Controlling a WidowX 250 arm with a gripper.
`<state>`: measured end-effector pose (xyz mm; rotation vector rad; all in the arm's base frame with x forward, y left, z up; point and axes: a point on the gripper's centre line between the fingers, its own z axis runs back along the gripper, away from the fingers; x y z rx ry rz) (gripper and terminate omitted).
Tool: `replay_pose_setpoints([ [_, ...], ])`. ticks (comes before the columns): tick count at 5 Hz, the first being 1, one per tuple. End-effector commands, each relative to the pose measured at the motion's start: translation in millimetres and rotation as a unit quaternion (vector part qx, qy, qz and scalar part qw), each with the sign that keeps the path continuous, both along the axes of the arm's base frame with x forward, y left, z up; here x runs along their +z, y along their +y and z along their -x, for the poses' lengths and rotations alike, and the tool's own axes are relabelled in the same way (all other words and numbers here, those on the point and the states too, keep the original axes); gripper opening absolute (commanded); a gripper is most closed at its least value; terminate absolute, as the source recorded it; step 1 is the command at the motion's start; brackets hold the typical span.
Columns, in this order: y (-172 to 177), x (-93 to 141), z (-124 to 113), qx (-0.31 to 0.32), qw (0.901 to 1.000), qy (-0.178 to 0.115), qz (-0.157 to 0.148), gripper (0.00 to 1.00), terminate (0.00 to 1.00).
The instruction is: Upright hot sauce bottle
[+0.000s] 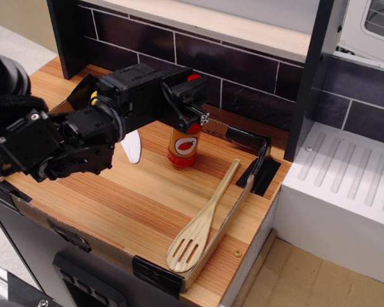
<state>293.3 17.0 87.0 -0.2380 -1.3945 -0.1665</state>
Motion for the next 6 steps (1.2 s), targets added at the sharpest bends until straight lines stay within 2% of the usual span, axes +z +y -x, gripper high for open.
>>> replay_pose_setpoints([
  [1,4,1,7,0.017,0.9996,-0.024,0.005,1.0,0.0],
  [3,11,19,7,0.013,0.9998,-0.01,0.015,1.0,0.0],
  [4,12,39,6,0.022,0.9994,-0.009,0.023,1.0,0.0],
  [5,11,55,7,0.006,0.9997,0.005,0.025,1.0,0.0],
  [6,11,55,7,0.006,0.9997,0.005,0.025,1.0,0.0],
])
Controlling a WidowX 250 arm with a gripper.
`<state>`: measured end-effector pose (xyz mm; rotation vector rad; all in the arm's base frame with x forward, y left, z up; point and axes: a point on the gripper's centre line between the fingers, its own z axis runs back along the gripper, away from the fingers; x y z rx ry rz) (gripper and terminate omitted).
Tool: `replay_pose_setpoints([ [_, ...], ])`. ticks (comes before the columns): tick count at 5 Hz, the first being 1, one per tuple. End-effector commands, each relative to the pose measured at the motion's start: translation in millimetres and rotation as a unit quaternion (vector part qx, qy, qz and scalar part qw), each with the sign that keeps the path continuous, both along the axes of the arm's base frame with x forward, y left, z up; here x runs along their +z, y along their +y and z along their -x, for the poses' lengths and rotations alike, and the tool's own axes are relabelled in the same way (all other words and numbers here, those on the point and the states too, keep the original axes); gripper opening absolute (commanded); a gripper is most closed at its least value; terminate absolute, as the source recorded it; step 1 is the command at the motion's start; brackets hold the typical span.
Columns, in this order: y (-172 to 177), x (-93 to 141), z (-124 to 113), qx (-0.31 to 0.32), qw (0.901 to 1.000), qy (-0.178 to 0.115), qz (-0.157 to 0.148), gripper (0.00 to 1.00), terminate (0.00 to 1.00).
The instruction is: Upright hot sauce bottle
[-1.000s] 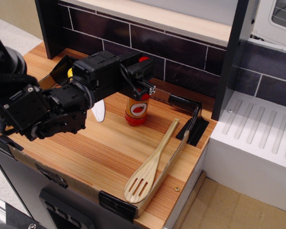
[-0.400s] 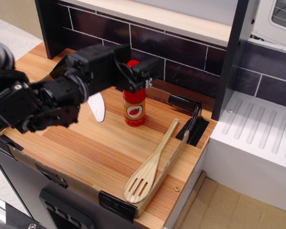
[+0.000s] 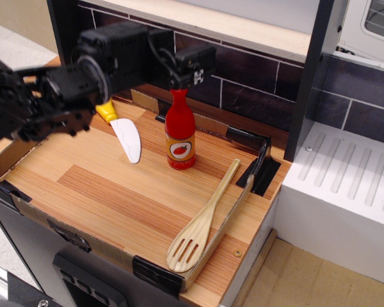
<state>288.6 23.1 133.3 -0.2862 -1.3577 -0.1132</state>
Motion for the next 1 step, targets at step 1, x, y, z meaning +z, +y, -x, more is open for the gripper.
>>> replay_pose_setpoints([
  [1,5.0,8.5,2.5,0.003,0.9998,-0.017,-0.006,1.0,1.0],
])
